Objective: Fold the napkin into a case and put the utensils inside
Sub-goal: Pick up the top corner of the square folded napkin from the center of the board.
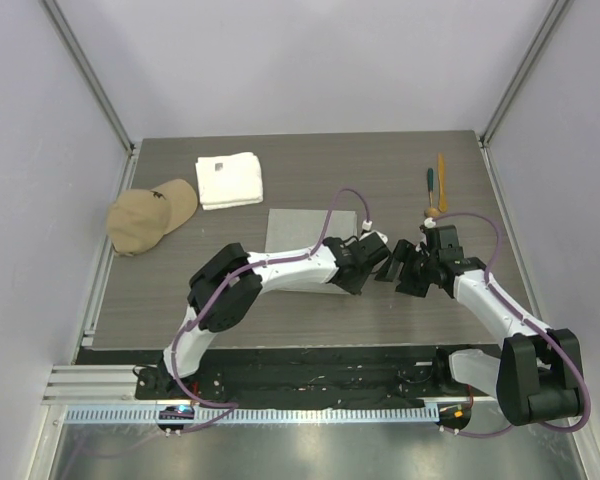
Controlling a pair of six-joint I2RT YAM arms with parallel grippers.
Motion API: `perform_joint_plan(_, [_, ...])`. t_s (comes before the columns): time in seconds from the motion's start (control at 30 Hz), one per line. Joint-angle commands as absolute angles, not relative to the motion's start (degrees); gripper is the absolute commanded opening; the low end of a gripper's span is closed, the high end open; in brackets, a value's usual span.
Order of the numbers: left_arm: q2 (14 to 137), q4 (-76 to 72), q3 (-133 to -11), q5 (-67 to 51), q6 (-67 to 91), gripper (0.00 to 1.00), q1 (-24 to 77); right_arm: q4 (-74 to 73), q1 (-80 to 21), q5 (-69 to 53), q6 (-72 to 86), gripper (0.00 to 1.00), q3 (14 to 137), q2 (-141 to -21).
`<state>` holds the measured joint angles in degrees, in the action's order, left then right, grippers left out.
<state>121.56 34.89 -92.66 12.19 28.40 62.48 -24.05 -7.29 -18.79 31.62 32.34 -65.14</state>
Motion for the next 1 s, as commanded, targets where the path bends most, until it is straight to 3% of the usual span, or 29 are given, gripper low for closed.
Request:
perform_joint_plan(0.0, [122.43,35.86,-95.1,14.33,28.21,0.23,62.31,-22.41,-7.56,-19.86,31.38,0.7,32.78,-63.81])
perform_joint_plan(0.1, [123.22,35.16,-94.66,13.01,28.56,0.28,62.31,-22.41,-7.47,-19.86,31.38,0.7,32.7,-63.72])
perform_joint_plan(0.33, [123.31,32.88,-92.82,7.48,29.44,0.29,61.79,-22.41,-7.47,-20.39,31.73,0.7,32.26,-63.46])
perform_joint_plan(0.47, [122.35,32.08,-92.29,3.96,30.85,0.09,59.68,-22.5,-7.47,-20.65,31.99,0.7,32.08,-62.76])
perform_joint_plan(0.57, [119.98,33.22,-92.98,4.04,30.41,0.0,58.89,-22.5,-7.47,-21.27,32.08,0.7,31.91,-62.67])
perform_joint_plan(0.77, [116.55,42.69,-99.4,1.76,26.82,0.0,54.59,-19.87,-8.08,-24.69,31.38,0.69,32.08,-63.81])
perform_joint_plan(0.97, [114.62,49.74,-103.01,-4.3,19.52,0.0,45.37,-11.7,-13.0,-27.6,35.23,0.6,35.41,-71.88])
